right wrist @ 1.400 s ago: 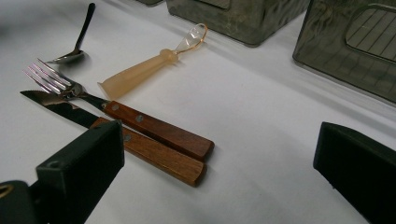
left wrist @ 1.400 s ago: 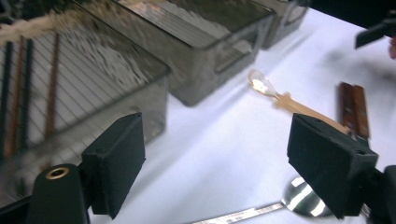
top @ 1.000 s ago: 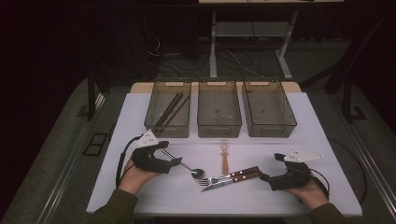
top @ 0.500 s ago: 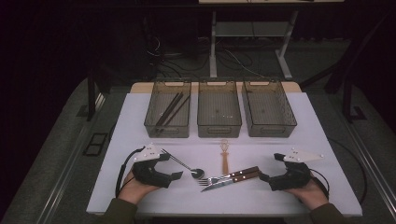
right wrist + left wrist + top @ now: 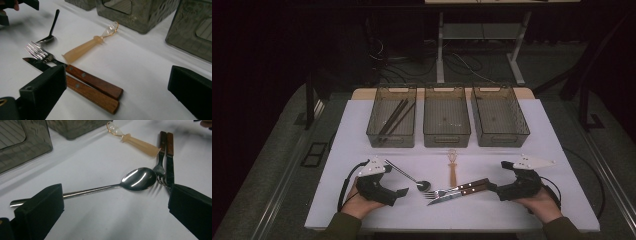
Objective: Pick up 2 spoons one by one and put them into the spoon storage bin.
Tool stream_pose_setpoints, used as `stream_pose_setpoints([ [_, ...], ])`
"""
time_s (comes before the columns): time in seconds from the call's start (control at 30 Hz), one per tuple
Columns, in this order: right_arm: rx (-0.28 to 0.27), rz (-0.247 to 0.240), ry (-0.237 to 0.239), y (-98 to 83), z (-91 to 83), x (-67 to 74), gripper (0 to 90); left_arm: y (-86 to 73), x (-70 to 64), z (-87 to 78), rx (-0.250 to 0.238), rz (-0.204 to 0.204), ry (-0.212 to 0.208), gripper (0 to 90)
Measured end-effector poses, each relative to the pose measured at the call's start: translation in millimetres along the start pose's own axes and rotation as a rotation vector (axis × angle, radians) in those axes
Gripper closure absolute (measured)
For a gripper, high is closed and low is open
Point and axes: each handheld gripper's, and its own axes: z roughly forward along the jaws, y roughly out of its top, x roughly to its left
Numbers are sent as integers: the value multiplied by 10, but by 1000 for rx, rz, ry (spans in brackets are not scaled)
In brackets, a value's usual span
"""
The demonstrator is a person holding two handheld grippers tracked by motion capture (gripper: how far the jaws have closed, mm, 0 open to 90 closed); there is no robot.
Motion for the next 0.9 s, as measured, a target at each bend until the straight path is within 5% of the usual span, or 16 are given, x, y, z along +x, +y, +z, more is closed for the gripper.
stream_pose_setpoints([
  [0.13, 19, 20, 2, 81, 45, 1, 16, 7, -1, -6, 8, 7, 3, 0],
  [0.23, 35, 23, 11, 119, 75, -3, 147, 15, 0, -4, 11, 9, 1, 0],
  [0.43, 69, 27, 20, 196, 160, 5, 195, 25, 2, 11, 17, 8, -4, 3],
  [0.63, 93, 26, 26, 286, 258, 53, 382, 27, -18, 25, 29, 14, -6, 10],
  [0.9, 146, 16, 94, 364, 444, 174, 613, 32, -13, 26, 34, 16, -10, 18],
])
